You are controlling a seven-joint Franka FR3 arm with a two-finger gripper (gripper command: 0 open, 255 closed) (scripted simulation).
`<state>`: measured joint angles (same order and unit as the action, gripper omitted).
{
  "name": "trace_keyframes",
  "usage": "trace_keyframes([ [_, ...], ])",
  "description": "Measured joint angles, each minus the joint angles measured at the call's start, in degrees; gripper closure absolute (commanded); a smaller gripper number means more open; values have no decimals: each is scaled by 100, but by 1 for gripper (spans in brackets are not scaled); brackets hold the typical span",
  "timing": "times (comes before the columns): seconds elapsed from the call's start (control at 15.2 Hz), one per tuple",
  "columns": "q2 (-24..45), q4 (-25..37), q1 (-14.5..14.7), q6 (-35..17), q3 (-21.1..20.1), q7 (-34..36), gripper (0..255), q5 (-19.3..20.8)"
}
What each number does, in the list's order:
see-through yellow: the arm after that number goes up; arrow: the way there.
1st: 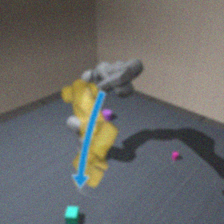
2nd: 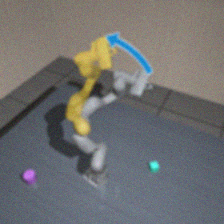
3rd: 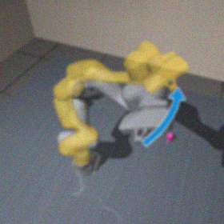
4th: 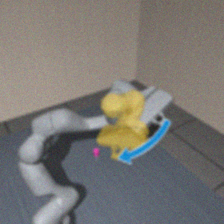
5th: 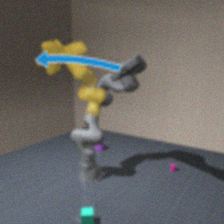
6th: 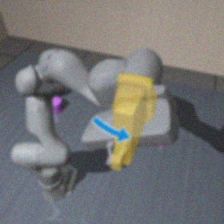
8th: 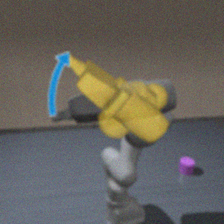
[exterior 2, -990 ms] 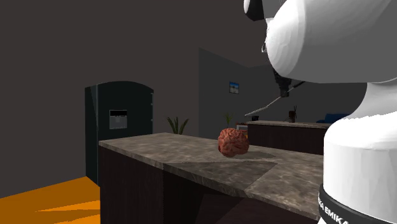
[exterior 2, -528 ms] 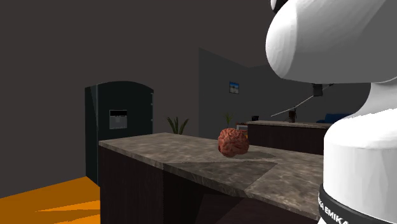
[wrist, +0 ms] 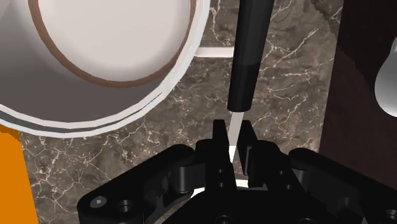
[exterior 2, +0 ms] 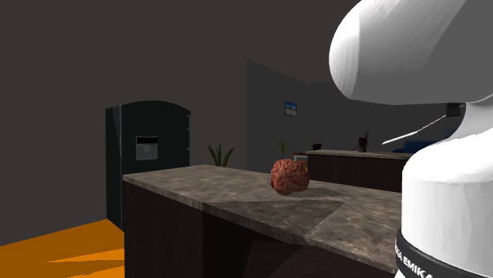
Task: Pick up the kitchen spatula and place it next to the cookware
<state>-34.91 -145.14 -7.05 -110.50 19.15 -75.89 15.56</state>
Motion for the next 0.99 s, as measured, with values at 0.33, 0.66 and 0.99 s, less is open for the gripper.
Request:
trace_keyframes([
  [0.33, 229, 252, -283, -111, 637, -752, 255, 297],
  [0.66, 681, 731, -410, -226, 1252, -1478, 255, 405],
  [0.99, 1209, 1263, -460, -353, 1898, -2255, 255, 358],
])
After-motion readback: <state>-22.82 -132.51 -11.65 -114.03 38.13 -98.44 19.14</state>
